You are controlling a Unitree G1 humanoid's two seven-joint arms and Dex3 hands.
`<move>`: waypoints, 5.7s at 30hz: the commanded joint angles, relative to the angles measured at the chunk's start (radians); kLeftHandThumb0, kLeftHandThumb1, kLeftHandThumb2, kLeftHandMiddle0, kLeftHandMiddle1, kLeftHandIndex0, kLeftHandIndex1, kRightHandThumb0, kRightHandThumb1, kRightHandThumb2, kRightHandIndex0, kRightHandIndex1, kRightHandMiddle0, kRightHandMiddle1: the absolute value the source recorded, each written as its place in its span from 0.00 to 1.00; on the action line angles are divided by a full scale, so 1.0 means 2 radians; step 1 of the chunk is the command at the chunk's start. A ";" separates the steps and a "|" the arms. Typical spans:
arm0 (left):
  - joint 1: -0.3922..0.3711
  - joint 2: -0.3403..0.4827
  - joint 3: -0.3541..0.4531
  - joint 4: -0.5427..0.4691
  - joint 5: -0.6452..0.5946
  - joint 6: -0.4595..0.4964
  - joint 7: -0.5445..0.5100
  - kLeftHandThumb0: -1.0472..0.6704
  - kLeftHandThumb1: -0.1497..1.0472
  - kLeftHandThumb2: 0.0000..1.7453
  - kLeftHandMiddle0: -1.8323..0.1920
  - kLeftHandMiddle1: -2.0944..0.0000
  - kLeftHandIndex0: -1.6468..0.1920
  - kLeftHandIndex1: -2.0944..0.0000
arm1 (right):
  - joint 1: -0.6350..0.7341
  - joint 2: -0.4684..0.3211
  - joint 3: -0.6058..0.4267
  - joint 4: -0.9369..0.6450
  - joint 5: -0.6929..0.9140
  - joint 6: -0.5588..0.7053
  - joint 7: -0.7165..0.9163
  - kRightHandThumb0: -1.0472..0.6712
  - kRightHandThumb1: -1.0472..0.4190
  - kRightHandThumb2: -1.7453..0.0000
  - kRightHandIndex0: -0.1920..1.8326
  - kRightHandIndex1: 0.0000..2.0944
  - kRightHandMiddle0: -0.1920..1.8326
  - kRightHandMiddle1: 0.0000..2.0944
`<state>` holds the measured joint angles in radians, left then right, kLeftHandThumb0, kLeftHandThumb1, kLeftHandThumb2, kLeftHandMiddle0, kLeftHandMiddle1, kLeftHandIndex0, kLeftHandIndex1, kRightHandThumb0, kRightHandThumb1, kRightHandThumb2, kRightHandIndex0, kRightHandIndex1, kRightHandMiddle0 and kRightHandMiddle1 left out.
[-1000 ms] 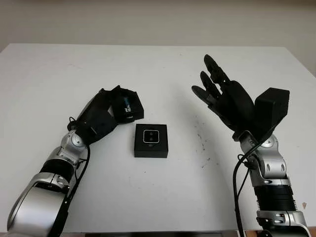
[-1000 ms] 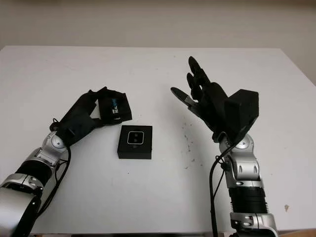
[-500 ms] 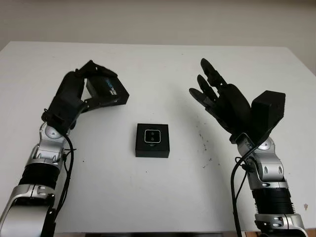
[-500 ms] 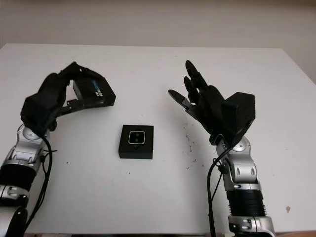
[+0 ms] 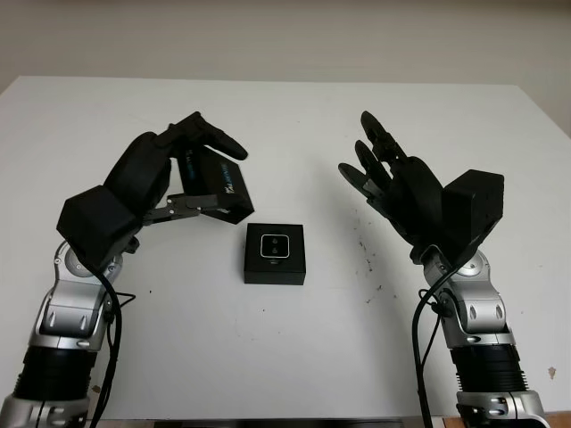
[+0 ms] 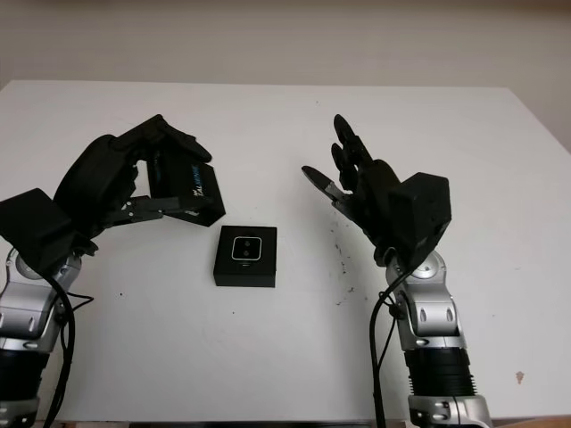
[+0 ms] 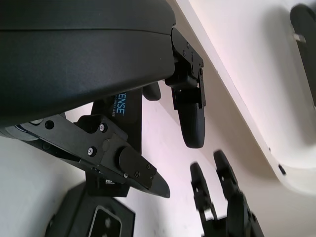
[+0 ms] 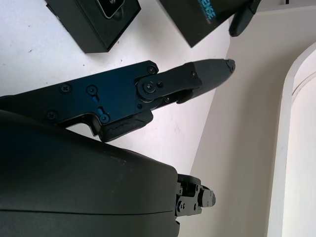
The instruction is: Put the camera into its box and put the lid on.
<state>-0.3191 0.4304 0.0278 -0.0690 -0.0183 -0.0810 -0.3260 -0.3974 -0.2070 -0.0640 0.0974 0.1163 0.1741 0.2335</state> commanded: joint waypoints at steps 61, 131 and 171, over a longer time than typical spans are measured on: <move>-0.043 -0.147 -0.029 0.083 -0.056 -0.029 -0.005 0.53 0.94 0.03 0.71 0.30 0.74 0.29 | 0.005 0.006 0.000 0.007 0.017 -0.009 0.013 0.21 0.00 0.80 0.05 0.02 0.07 0.03; 0.019 -0.141 -0.038 0.048 -0.045 0.012 0.001 0.50 0.92 0.03 0.70 0.27 0.73 0.27 | 0.013 0.007 -0.005 -0.002 0.021 0.002 0.016 0.21 0.00 0.81 0.05 0.03 0.07 0.03; 0.024 -0.015 -0.045 0.052 0.049 -0.009 -0.054 0.53 0.96 0.04 0.70 0.32 0.73 0.31 | 0.010 0.009 -0.006 -0.018 0.026 0.010 -0.001 0.22 0.00 0.82 0.06 0.03 0.08 0.03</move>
<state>-0.2770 0.3829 -0.0615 0.0511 0.0740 -0.1063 -0.4259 -0.3679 -0.1868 -0.0711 0.0769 0.1658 0.1904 0.2310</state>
